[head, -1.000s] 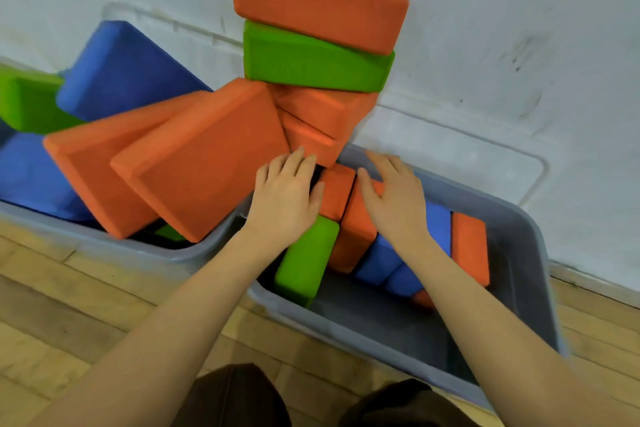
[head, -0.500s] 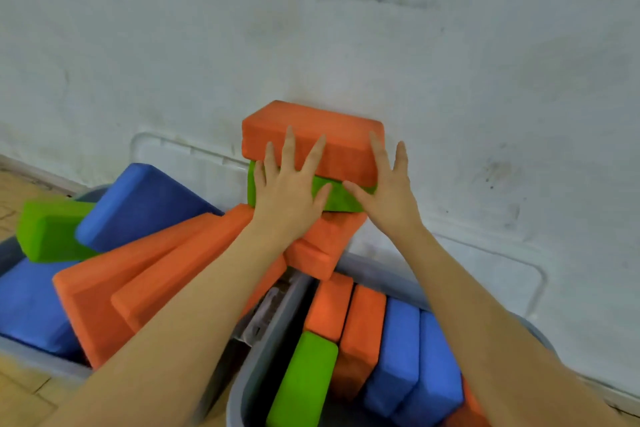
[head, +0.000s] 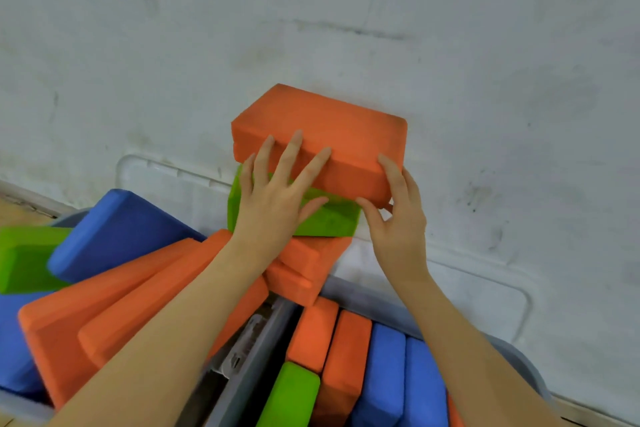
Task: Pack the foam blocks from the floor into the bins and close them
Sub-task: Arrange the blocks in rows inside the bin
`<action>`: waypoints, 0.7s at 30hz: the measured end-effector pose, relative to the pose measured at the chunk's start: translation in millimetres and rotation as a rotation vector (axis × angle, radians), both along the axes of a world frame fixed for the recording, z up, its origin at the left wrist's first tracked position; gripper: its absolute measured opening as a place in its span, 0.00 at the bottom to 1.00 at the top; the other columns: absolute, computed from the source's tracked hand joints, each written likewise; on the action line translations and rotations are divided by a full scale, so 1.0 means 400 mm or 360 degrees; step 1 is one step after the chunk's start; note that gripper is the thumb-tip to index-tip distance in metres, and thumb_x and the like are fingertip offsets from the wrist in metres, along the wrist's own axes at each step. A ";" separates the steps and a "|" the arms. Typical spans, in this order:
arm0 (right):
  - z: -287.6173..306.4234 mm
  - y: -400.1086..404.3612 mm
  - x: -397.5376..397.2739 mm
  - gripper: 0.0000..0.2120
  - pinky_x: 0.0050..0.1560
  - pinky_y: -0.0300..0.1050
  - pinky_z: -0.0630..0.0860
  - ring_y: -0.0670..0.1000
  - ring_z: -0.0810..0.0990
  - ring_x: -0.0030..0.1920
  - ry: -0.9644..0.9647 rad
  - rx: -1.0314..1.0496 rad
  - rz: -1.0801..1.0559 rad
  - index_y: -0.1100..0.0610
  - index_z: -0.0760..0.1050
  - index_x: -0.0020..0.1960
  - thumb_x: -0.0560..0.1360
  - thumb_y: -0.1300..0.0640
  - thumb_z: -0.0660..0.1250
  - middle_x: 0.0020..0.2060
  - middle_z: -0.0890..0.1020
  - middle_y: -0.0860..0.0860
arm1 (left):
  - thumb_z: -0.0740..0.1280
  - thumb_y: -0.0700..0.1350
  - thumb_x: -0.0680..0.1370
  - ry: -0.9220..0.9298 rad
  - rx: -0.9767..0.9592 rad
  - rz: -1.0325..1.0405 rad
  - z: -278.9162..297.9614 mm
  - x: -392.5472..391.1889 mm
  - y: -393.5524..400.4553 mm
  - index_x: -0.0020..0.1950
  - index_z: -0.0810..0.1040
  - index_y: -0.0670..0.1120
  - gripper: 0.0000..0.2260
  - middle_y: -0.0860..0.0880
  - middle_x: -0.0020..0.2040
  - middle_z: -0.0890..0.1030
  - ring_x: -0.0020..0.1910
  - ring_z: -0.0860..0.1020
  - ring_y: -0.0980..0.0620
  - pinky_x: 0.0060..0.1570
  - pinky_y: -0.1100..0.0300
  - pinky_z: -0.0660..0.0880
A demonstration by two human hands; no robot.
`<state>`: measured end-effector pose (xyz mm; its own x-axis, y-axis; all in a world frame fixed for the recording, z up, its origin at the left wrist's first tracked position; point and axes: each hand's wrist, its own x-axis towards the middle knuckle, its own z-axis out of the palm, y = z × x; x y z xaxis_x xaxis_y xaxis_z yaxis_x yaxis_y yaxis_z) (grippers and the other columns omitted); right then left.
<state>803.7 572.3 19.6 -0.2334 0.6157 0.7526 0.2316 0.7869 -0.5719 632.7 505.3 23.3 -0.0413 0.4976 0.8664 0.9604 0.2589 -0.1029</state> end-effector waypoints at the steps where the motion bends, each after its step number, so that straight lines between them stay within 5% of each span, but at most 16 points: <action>1: 0.010 -0.013 0.022 0.29 0.63 0.51 0.73 0.51 0.69 0.67 0.0005 -0.0011 -0.0003 0.40 0.61 0.70 0.76 0.60 0.68 0.71 0.64 0.54 | 0.59 0.62 0.76 0.0046 0.0025 -0.0033 0.020 0.013 -0.003 0.72 0.64 0.56 0.26 0.47 0.71 0.69 0.68 0.68 0.39 0.63 0.44 0.63; 6: 0.040 -0.077 0.139 0.30 0.63 0.55 0.73 0.50 0.65 0.70 -0.0128 -0.0015 -0.0086 0.36 0.62 0.68 0.75 0.60 0.68 0.71 0.62 0.51 | 0.58 0.64 0.72 0.0080 -0.0195 -0.0397 0.076 0.074 0.007 0.70 0.69 0.51 0.30 0.47 0.66 0.75 0.63 0.74 0.42 0.61 0.48 0.61; 9: 0.057 -0.121 0.187 0.28 0.63 0.56 0.72 0.50 0.64 0.69 -0.0147 -0.0024 -0.0165 0.35 0.61 0.69 0.73 0.47 0.67 0.70 0.62 0.49 | 0.58 0.63 0.73 -0.0085 -0.0251 -0.0602 0.067 0.118 -0.002 0.69 0.71 0.49 0.29 0.47 0.66 0.75 0.62 0.75 0.41 0.60 0.51 0.62; 12: 0.080 -0.163 0.206 0.35 0.61 0.43 0.72 0.49 0.65 0.66 0.0009 -0.0138 -0.0314 0.34 0.55 0.72 0.69 0.40 0.68 0.66 0.63 0.45 | 0.59 0.63 0.72 -0.0198 -0.0218 -0.0735 0.049 0.162 -0.019 0.68 0.71 0.50 0.28 0.48 0.66 0.75 0.62 0.75 0.42 0.59 0.52 0.62; 15: 0.092 -0.193 0.209 0.36 0.55 0.21 0.64 0.46 0.63 0.67 0.0054 -0.0281 -0.0372 0.34 0.55 0.69 0.69 0.46 0.73 0.69 0.59 0.49 | 0.60 0.62 0.72 -0.0295 -0.0187 -0.0815 0.034 0.200 -0.037 0.66 0.74 0.50 0.27 0.48 0.64 0.76 0.62 0.76 0.42 0.59 0.53 0.63; 21: 0.077 -0.241 0.230 0.34 0.57 0.21 0.60 0.43 0.60 0.71 0.0110 -0.0302 -0.0523 0.31 0.59 0.66 0.70 0.54 0.73 0.73 0.59 0.46 | 0.60 0.62 0.73 -0.0271 -0.0283 -0.0899 0.007 0.234 -0.039 0.65 0.76 0.50 0.25 0.50 0.62 0.78 0.61 0.76 0.46 0.61 0.53 0.61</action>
<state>895.6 475.8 50.4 0.0470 0.7790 0.6252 0.4099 0.5558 -0.7233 726.5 489.9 26.2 0.1401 0.6190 0.7728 0.9509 -0.3017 0.0692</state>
